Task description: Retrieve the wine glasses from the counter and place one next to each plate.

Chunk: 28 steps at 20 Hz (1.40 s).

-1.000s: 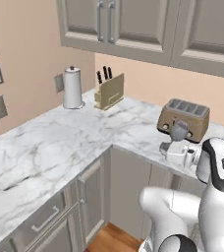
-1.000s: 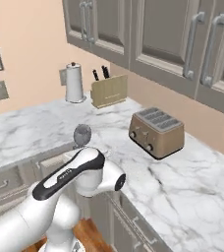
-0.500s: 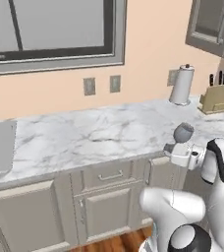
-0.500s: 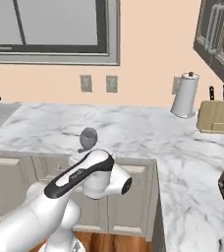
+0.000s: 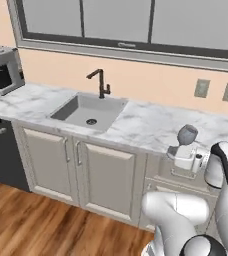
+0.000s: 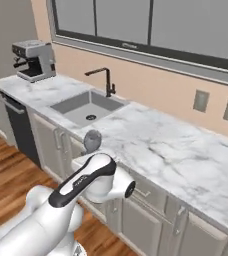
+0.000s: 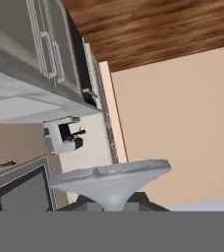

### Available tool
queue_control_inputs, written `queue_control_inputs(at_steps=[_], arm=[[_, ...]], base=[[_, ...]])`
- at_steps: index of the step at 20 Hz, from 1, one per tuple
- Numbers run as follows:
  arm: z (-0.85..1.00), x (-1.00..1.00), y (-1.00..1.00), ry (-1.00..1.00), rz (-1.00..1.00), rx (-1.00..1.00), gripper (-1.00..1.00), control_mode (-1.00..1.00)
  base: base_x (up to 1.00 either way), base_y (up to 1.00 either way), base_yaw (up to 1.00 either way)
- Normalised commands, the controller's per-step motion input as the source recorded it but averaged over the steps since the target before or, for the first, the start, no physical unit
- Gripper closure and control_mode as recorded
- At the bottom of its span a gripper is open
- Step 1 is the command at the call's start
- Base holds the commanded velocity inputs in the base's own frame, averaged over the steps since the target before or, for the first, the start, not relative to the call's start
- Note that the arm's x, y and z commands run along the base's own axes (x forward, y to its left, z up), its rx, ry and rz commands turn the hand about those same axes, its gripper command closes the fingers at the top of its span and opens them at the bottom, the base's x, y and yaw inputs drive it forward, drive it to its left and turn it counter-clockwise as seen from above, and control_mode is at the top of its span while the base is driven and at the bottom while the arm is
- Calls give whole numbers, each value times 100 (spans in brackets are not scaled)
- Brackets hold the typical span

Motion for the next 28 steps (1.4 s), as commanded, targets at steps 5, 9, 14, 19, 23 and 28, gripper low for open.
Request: queue_control_inputs(at_steps=[5, 9, 14, 19, 23, 28], arm=[[0, 0, 0, 0, 0, 0, 100, 100], [0, 0, 0, 0, 0, 0, 100, 100], [0, 0, 0, 0, 0, 0, 100, 100], [0, 0, 0, 0, 0, 0, 100, 100], [0, 0, 0, 0, 0, 0, 100, 100], [0, 0, 0, 0, 0, 0, 100, 100]], base=[[0, 0, 100], [1, 0, 100], [68, 1, 80], [100, 23, 20], [100, 6, 1], [100, 49, 1]])
